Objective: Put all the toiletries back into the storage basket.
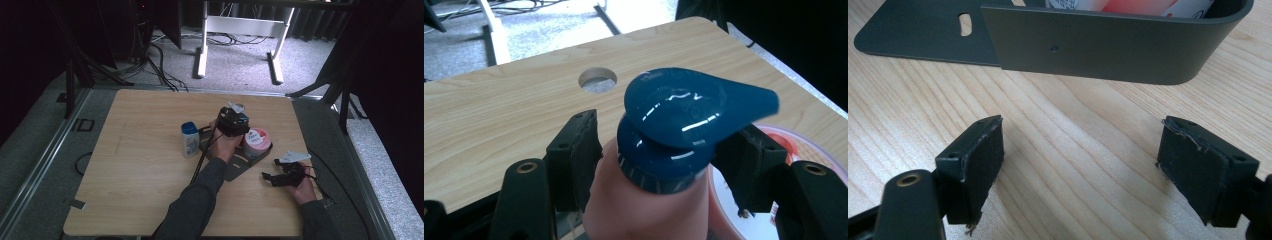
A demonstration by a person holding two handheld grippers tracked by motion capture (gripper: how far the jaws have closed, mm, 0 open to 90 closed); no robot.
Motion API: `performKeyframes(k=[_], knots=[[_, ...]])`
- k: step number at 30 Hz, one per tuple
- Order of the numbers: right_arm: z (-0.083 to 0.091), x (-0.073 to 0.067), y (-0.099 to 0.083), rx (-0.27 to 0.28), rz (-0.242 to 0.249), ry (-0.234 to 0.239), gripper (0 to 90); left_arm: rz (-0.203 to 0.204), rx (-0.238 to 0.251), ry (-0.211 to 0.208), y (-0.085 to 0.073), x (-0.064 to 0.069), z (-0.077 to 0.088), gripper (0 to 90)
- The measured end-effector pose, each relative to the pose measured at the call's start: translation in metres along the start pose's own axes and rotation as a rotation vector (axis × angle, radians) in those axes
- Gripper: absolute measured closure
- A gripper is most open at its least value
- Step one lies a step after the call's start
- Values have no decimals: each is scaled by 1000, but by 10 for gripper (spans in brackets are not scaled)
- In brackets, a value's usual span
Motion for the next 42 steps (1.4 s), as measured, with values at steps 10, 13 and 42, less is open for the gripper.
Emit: performKeyframes(k=[10, 13, 42], knots=[[0, 0, 0, 1, 1, -1, 182, -35, 33, -24, 1, -6, 22, 391], [0, 0, 0, 1, 1, 0, 182, -33, 35, -40, 1, -9, 26, 391], [0, 0, 0, 2, 2, 0, 182, -191, 73, -206, -8, -5, 73, 498]])
Point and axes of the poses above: each handheld gripper's, and its own axes: z roughly backward along the jaws, y roughly out of its top, x roughly to its right, the point moved 3 cm from there along -z, roughly forward along the jaws, and after that the axes turned 7 degrees about -z, right-handed, at the moved point
